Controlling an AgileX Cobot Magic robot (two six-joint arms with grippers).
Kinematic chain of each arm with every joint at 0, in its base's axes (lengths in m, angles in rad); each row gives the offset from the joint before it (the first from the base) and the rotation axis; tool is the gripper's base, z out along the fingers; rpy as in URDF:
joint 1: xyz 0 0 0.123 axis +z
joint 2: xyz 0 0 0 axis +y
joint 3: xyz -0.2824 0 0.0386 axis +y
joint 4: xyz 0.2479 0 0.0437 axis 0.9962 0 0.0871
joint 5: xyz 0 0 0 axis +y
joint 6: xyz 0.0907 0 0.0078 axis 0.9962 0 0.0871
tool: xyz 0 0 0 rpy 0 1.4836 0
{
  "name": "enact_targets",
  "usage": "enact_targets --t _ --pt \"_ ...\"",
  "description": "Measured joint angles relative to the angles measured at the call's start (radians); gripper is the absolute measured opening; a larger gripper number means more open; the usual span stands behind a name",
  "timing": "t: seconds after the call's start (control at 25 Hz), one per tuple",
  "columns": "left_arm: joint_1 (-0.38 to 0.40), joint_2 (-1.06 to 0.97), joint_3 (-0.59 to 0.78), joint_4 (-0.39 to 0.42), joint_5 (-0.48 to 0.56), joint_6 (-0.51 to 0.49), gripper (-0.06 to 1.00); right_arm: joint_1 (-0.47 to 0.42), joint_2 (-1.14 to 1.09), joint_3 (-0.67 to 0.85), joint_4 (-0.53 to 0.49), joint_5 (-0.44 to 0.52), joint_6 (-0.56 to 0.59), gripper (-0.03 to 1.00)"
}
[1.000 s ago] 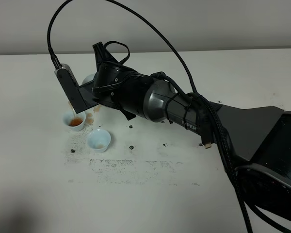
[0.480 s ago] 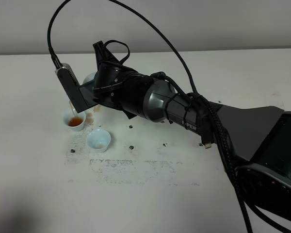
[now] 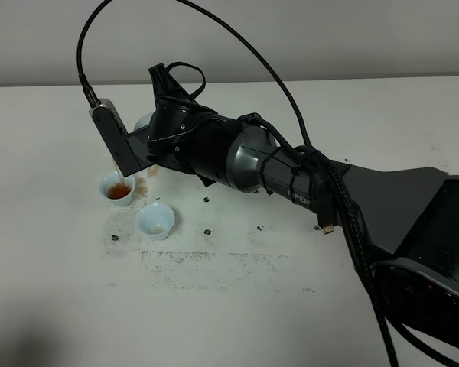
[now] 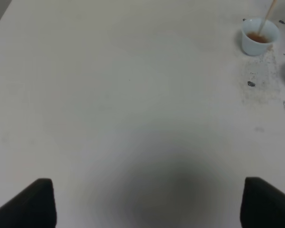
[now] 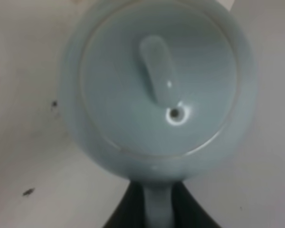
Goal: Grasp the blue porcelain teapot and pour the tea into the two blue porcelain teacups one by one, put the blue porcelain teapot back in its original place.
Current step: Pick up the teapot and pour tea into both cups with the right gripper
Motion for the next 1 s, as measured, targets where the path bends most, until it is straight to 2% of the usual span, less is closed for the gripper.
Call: enact_targets --t 1.0 --pt "0.000 0.000 0.000 0.000 0.000 0.000 0.75 0.009 0.000 0.000 -0.002 0.005 0.003 0.04"
